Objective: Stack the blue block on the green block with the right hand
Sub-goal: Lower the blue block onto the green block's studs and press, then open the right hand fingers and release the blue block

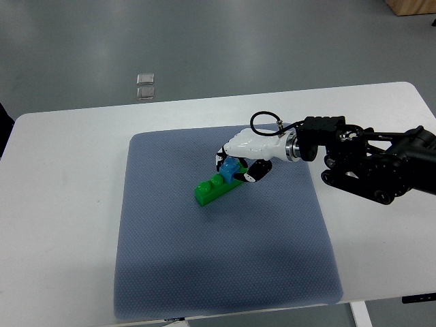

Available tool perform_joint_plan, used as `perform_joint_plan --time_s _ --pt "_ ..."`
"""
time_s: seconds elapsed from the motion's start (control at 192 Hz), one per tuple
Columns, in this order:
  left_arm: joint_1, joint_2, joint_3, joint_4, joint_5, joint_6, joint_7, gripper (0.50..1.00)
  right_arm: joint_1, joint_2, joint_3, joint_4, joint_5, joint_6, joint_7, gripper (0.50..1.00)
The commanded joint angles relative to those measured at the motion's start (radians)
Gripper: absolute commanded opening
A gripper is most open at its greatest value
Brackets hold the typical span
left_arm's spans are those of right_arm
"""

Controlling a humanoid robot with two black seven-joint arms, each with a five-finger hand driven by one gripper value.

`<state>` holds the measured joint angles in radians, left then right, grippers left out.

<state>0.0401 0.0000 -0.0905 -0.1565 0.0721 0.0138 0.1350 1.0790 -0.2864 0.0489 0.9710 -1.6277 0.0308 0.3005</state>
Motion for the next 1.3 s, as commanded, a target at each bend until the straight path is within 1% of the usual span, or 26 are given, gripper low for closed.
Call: perform_joint_plan --time_s 0.0,0.026,0.031,0.047,0.052,0.078,0.094,0.13,0.177,0.25,0.308,0.37,0.427,0.615,0.871,1.017,1.293 --pt "0.000 0.000 0.000 0.000 0.000 0.000 0.000 1.000 0.001 0.000 0.002 0.000 0.003 0.000 0.000 0.711" --pt "0.000 0.000 0.000 0.000 0.000 0.000 0.000 1.000 0.001 0.001 0.002 0.002 0.005 0.000 0.000 0.729" --pt "0.000 0.000 0.000 0.000 0.000 0.000 0.000 1.000 0.001 0.001 0.002 0.002 0.005 0.000 0.000 0.741" --pt "0.000 0.000 0.000 0.000 0.000 0.000 0.000 1.000 0.001 0.001 0.002 0.002 0.005 0.000 0.000 0.752" --pt "0.000 0.000 0.000 0.000 0.000 0.000 0.000 1.000 0.001 0.001 0.002 0.002 0.006 0.000 0.000 0.762" --pt "0.001 0.000 0.000 0.000 0.000 0.000 0.000 1.000 0.001 0.001 0.002 0.002 0.008 0.000 0.000 0.776" --pt "0.000 0.000 0.000 0.000 0.000 0.000 0.000 1.000 0.001 0.001 0.002 0.002 0.008 0.000 0.000 0.795" --pt "0.000 0.000 0.000 0.000 0.000 0.000 0.000 1.000 0.001 0.001 0.003 0.002 0.011 0.000 0.000 0.813" --pt "0.000 0.000 0.000 0.000 0.000 0.000 0.000 1.000 0.001 0.001 0.003 0.002 0.012 0.001 0.000 0.858" --pt "0.000 0.000 0.000 0.000 0.000 0.000 0.000 1.000 0.001 0.001 0.005 0.002 0.014 0.001 0.000 0.864" --pt "0.001 0.000 0.000 0.000 0.000 0.000 0.000 1.000 0.002 0.000 0.011 0.002 0.016 0.003 0.000 0.893" --pt "0.000 0.000 0.000 0.000 0.000 0.000 0.000 1.000 0.002 0.000 0.012 0.002 0.022 0.008 0.000 0.897" --pt "0.000 0.000 0.000 0.000 0.000 0.000 0.000 1.000 0.004 0.000 0.012 0.003 0.042 0.011 0.000 0.913" --pt "0.000 0.000 0.000 0.000 0.000 0.000 0.000 1.000 0.006 -0.002 0.017 0.006 0.088 0.014 -0.001 0.919" --pt "0.001 0.000 0.000 0.000 0.000 0.000 0.000 1.000 0.021 -0.007 0.017 0.009 0.088 0.015 0.003 0.919" --pt "0.000 0.000 0.000 0.000 0.000 0.000 0.000 1.000 0.025 -0.016 0.019 0.014 0.088 0.044 0.006 0.919" --pt "0.000 0.000 0.000 0.000 0.000 0.000 0.000 1.000 0.030 -0.020 0.020 0.014 0.089 0.041 0.008 0.919"
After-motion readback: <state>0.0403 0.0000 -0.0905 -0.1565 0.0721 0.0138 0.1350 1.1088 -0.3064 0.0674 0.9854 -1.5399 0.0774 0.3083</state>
